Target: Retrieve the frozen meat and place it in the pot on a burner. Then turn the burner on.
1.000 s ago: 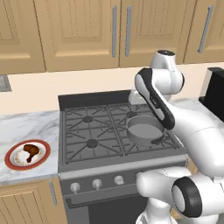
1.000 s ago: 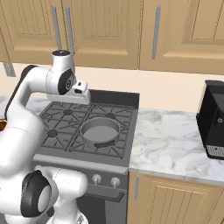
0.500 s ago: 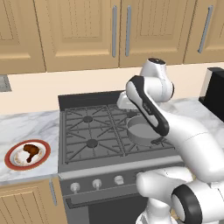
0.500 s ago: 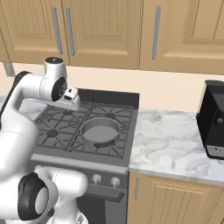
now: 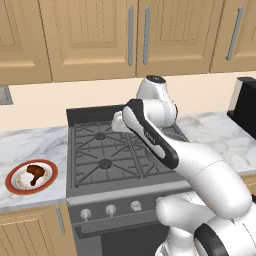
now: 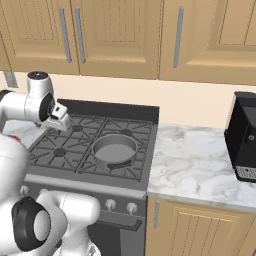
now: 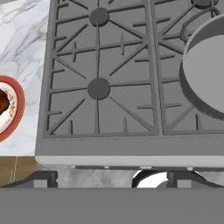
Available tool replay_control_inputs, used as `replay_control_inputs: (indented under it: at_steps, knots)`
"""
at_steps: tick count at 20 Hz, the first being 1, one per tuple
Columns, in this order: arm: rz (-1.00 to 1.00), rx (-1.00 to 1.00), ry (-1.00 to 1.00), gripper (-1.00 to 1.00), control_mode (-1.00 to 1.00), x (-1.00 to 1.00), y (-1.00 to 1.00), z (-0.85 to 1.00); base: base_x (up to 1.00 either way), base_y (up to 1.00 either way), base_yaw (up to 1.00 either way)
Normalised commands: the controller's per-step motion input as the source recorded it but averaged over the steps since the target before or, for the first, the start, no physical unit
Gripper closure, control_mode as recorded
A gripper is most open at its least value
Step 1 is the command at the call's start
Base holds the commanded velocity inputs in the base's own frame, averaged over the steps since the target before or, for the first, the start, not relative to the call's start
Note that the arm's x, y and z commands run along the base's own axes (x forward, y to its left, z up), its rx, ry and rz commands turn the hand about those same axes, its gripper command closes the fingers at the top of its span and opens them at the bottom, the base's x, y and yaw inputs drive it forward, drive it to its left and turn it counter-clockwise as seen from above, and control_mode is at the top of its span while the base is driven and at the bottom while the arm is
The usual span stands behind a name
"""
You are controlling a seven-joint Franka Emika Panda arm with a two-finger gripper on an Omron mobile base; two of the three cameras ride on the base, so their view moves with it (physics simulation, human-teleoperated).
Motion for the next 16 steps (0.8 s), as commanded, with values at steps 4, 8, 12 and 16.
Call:
replay_control_inputs:
  at_steps: [4, 8, 12, 16]
  knots:
    - [-0.06, 0.0, 0.01, -1.0, -1.0, -0.12, 0.93, -0.13, 0.0, 0.0, 0.0]
    - [-0.05, 0.0, 0.01, -1.0, -1.0, -0.08, 0.81, -0.1, 0.0, 0.0, 0.0]
    - [-0.05, 0.0, 0.07, -1.0, -1.0, 0.0, 0.98, -0.09, 0.0, 0.0, 0.0]
    - [-0.03, 0.0, 0.08, -1.0, -1.0, 0.03, 0.89, -0.15, 0.0, 0.0, 0.0]
